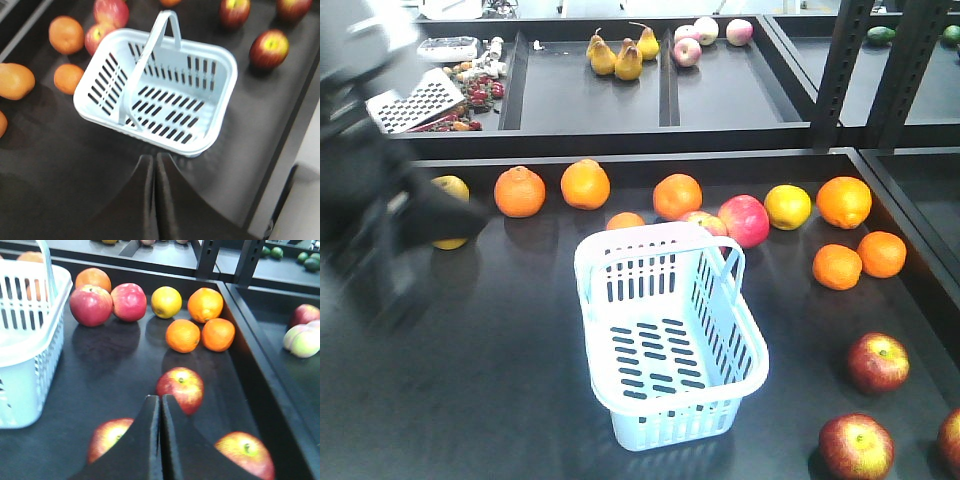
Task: Pick three apples into basket with both arms
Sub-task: 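Open the left gripper and withdraw it from the basket handle, then move the right gripper toward the red apple nearest the robot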
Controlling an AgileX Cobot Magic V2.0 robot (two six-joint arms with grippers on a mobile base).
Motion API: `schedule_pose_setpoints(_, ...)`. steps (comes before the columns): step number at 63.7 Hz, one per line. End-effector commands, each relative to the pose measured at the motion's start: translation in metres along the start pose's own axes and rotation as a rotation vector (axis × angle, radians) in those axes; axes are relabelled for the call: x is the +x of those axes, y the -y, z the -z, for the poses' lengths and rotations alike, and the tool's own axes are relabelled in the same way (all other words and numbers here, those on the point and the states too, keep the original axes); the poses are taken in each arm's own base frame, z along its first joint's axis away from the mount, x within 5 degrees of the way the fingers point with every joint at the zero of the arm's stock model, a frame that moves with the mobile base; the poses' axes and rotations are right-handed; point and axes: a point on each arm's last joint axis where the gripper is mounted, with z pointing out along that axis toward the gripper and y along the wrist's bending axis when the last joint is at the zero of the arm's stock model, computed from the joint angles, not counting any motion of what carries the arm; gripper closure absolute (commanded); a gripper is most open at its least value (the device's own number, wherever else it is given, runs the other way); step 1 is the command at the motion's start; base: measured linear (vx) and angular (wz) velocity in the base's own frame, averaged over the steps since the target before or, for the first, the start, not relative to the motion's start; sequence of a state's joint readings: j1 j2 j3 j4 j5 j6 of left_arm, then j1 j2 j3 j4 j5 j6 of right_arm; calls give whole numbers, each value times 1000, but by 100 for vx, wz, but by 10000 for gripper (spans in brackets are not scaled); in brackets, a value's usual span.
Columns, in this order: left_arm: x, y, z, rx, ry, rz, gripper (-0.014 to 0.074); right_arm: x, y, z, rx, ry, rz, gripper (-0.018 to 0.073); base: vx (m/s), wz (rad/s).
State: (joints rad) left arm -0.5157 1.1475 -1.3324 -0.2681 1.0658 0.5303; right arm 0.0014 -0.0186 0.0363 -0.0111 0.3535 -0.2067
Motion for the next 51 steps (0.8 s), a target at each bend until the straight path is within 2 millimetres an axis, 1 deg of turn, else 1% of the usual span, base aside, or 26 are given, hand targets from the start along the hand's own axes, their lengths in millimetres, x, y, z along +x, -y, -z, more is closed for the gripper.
schedule_pose_setpoints(1,18,13,19,-46,164,92,605,-16,4,4,34,107,58,568,0,0)
schedule_pose_setpoints(5,35,20,21,-61,209,142,605,-16,4,4,34,107,58,568,0,0)
schedule_pose_setpoints(6,42,22,17,-65,210,157,605,-16,4,4,34,107,58,568,0,0)
schedule_pose_setpoints(7,47,24,18,-70,222,170,605,-16,4,4,34,107,58,568,0,0)
schedule_pose_setpoints(16,102,38,0,-106,262,314,605,-16,5,5,50,103,106,568,0,0)
schedule_pose_setpoints(19,116,41,-4,-121,292,363,605,-16,6,5,59,101,131,568,0,0)
schedule_pose_setpoints(25,149,48,-20,-134,310,484,605,-16,7,5,67,100,155,568,0,0)
schedule_pose_setpoints(28,162,50,-26,-142,321,525,605,-16,7,5,68,100,159,568,0,0)
schedule_pose_setpoints(34,182,54,-35,-156,340,576,605,-16,7,5,68,100,159,568,0,0)
schedule_pose_setpoints(40,194,58,-41,-161,331,581,605,-16,7,5,69,101,160,568,0,0)
schedule_pose_setpoints(43,197,59,-42,-161,326,582,605,-16,7,5,69,101,161,568,0,0)
schedule_pose_setpoints(51,197,58,-41,-170,332,557,604,-16,7,5,73,100,172,568,0,0)
